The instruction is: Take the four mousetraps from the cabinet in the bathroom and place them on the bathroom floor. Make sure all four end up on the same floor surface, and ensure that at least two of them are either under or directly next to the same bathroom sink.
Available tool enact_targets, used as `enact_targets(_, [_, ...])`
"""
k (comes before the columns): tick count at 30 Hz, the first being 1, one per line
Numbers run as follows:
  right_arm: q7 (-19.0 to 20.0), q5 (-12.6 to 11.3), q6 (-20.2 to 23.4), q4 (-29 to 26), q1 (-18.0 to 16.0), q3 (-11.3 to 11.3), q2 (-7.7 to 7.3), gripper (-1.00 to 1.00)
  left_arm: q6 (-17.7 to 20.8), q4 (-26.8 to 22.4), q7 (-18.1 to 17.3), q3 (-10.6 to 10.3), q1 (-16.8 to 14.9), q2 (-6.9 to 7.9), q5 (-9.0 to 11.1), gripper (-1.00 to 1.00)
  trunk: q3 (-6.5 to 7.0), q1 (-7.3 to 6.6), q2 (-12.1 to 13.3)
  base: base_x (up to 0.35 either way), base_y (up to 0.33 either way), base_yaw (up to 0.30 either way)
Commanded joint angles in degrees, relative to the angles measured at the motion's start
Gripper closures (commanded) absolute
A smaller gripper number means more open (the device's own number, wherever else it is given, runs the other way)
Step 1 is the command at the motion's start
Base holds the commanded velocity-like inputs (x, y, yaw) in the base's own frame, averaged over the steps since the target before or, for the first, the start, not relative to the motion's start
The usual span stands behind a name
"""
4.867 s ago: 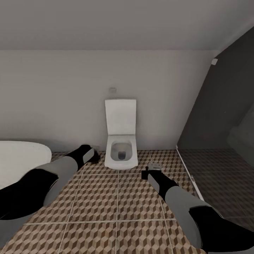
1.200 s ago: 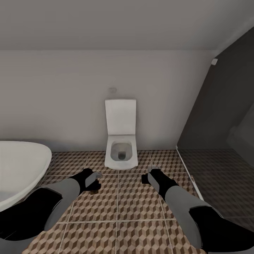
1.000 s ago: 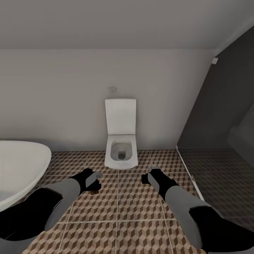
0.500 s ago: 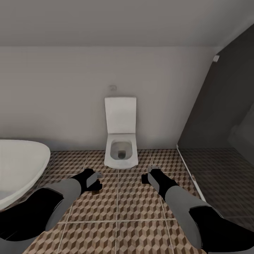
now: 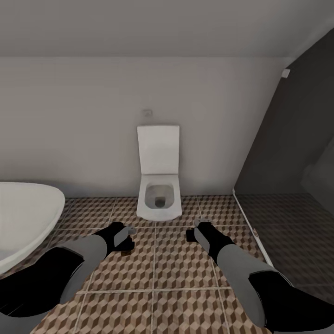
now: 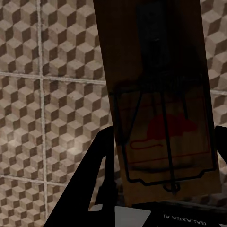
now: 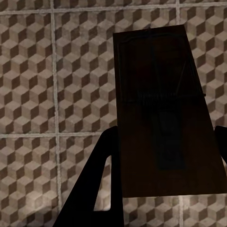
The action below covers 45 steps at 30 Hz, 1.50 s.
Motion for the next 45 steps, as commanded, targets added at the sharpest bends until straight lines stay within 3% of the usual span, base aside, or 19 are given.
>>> enact_targets(1, [-0.49,-0.62,0.24,-0.07,-0.03,0.44,0.00,1.00,0.11,0.08,0.30,-0.34,-0.07,-0.02,0.47,1.00,-0.24,0.23,-0.45,0.000,0.000,0.000])
enact_targets(35, [-0.49,-0.54,0.11,-0.07,-0.03,0.44,0.00,1.00,0.11,0.08,0.25,-0.34,0.02,-0.27,0.47,1.00,-6.34,7.69,-14.09,0.000,0.000,0.000])
enact_targets(41, [-0.49,-0.54,0.06,-0.07,-0.03,0.44,0.00,1.00,-0.11,-0.10,0.25,-0.34,0.18,-0.27,0.41,1.00,-6.34,7.69,-14.09,0.000,0.000,0.000])
enact_targets(45, [-0.49,-0.54,0.06,-0.07,-0.03,0.44,0.00,1.00,-4.17,-0.03,0.25,-0.34,0.43,-0.27,0.40,1.00,-6.34,7.69,-14.09,0.000,0.000,0.000])
